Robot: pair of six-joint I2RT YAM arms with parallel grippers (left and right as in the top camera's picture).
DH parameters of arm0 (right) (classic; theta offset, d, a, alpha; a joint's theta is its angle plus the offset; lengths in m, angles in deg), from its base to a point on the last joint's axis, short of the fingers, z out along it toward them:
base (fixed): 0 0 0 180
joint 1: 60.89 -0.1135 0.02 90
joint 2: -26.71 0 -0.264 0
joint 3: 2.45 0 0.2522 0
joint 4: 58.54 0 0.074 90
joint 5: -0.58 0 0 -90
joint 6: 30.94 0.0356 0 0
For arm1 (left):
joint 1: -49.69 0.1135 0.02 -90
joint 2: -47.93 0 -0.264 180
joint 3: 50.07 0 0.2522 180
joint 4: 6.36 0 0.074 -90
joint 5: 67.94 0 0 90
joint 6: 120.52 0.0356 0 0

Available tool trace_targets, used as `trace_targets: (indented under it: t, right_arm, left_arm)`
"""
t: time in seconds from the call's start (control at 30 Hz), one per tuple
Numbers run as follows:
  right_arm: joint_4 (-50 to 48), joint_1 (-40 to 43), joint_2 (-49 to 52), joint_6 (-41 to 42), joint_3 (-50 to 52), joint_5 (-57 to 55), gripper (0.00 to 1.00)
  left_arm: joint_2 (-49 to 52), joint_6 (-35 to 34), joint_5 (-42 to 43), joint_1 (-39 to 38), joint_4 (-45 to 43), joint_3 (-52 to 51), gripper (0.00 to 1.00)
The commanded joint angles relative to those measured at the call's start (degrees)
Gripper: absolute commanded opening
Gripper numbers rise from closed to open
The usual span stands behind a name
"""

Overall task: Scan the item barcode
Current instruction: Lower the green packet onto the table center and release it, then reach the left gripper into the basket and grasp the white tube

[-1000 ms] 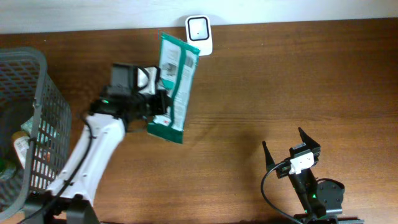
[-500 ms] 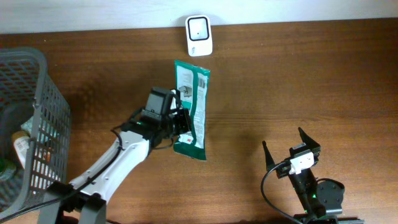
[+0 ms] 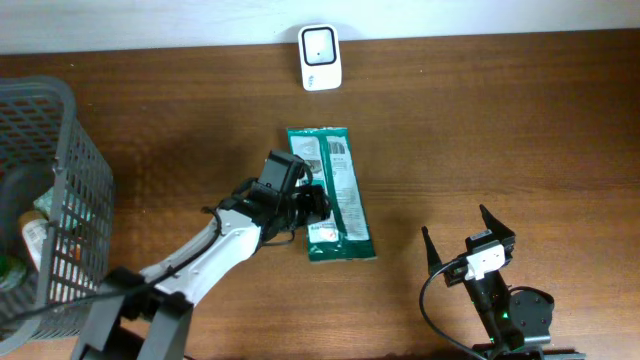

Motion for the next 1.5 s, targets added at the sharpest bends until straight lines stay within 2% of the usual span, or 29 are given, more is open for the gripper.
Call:
trace_targets:
  t: [0.0, 0.07, 0.1, 0.17, 0.33, 0.47, 0.6, 0.83, 0.97, 1.27, 1.47]
  right_arm:
    - [0.3, -0.4, -0.5, 0.2, 0.3, -0.3, 0.98]
    - [0.3, -0.4, -0.5, 0.2, 0.3, -0.3, 0.98]
    - [0.3, -0.4, -0.5, 0.2, 0.3, -0.3, 0.98]
    - [0.3, -0.4, -0.5, 0.2, 0.3, -0.3, 0.98]
    - [0.3, -0.4, -0.5, 0.2, 0.3, -0.3, 0.98]
    - [0.3, -0.4, -0.5, 0.2, 0.3, -0.3, 0.98]
    - [0.3, -0.4, -0.5, 0.2, 0.3, -0.3, 0.98]
    - [0.3, -0.4, -0.5, 0.2, 0.3, -0.3, 0.98]
    - [0.3, -0.4, -0.5, 0.2, 0.3, -0.3, 0.98]
    - [0.3, -0.4, -0.5, 0.2, 0.3, -0.3, 0.98]
    - [0.3, -0.4, -0.5, 0.2, 0.3, -0.3, 0.98]
  left_arm:
    - [-6.9, 9.0, -7.9, 1.6, 8.8, 5.2, 0.77]
    - [-9.3, 14.3, -11.3, 2.7, 15.4, 8.9, 0.82]
    - [-10.3, 16.0, -12.8, 3.3, 18.2, 10.8, 0.9]
    - [-12.1, 19.7, -15.5, 5.1, 24.7, 15.7, 0.93]
    - [-14.6, 27.4, -19.9, 12.7, 37.0, 28.5, 0.95]
    - [-15.3, 29.9, -20.5, 24.7, 43.7, 38.4, 0.96]
    - [-15.3, 29.9, -20.5, 38.5, 44.9, 42.4, 0.95]
    - [-14.3, 25.0, -20.2, 58.7, 44.1, 42.4, 0.93]
    - [-13.0, 19.2, -19.1, 65.8, 45.9, 41.0, 0.95]
    - [-10.0, 19.1, -19.0, 75.2, 45.8, 28.5, 0.95]
    - [-9.7, 20.5, -19.9, 76.9, 42.6, 19.9, 0.93]
